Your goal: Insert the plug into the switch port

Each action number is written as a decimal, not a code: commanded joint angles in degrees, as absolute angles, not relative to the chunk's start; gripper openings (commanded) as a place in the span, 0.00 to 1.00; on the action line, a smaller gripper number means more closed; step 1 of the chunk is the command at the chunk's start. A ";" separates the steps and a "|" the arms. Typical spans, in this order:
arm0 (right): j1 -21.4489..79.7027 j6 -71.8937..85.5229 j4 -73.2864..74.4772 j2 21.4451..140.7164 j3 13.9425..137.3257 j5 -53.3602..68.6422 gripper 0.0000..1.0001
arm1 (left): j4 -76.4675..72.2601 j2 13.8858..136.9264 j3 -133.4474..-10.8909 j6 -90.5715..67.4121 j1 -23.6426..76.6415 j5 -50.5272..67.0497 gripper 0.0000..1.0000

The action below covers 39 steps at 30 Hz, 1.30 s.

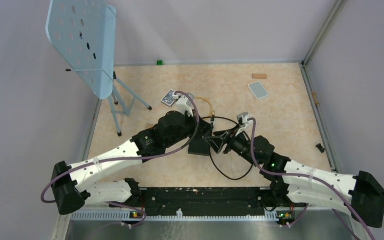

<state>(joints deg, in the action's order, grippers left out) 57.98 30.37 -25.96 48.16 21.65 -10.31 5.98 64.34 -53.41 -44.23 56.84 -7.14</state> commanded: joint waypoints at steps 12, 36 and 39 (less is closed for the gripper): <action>58.30 23.82 -16.74 41.79 29.78 -5.22 0.00 | 1.32 53.36 -51.85 -38.59 57.39 -1.01 0.48; 58.36 0.42 14.27 42.34 51.54 24.33 0.00 | 6.91 38.26 -54.51 12.23 57.36 34.92 0.96; 58.36 -2.88 16.16 43.92 53.33 29.71 0.00 | 9.05 38.94 -55.41 15.31 57.39 36.91 0.94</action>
